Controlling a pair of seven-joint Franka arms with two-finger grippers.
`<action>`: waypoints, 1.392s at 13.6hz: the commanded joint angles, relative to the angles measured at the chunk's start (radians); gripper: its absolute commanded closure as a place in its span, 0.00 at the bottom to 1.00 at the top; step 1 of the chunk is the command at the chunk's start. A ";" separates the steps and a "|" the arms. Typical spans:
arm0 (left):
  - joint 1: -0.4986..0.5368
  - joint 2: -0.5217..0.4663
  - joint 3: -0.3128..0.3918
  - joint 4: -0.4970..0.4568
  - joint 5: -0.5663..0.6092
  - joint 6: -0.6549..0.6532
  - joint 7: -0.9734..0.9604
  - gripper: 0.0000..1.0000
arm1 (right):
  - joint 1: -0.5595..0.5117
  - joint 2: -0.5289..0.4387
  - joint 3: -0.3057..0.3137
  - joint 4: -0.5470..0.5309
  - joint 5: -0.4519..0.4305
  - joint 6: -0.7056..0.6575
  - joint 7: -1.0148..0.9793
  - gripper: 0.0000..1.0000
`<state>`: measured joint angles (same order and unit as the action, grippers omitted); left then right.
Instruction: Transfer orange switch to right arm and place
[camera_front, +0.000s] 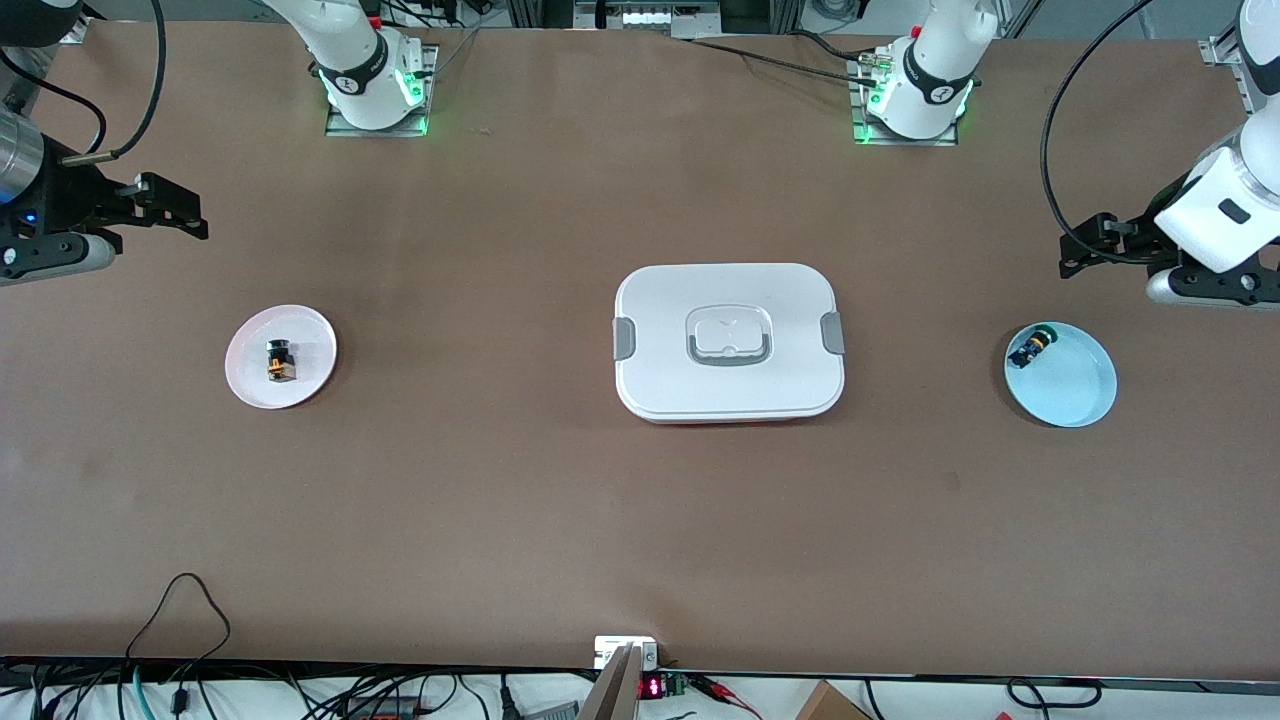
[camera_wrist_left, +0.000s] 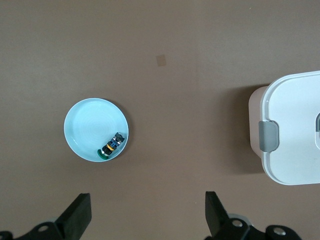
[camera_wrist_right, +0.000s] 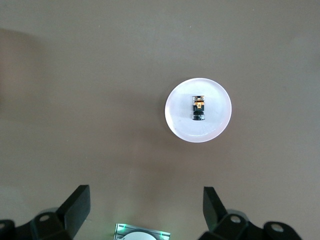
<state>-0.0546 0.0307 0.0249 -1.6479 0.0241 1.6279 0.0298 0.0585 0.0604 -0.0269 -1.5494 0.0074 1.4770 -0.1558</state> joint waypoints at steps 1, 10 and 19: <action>-0.004 0.015 -0.003 0.033 -0.009 0.001 0.004 0.00 | 0.017 0.016 0.002 0.031 -0.012 -0.007 0.010 0.00; -0.013 0.017 -0.019 0.046 -0.009 0.000 0.001 0.00 | 0.015 0.019 -0.002 0.051 -0.004 -0.011 -0.002 0.00; -0.010 0.020 -0.022 0.050 -0.007 0.000 0.001 0.00 | 0.009 0.019 -0.008 0.051 -0.003 -0.012 -0.025 0.00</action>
<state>-0.0640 0.0344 0.0043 -1.6283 0.0241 1.6335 0.0298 0.0699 0.0704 -0.0327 -1.5238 0.0070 1.4778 -0.1647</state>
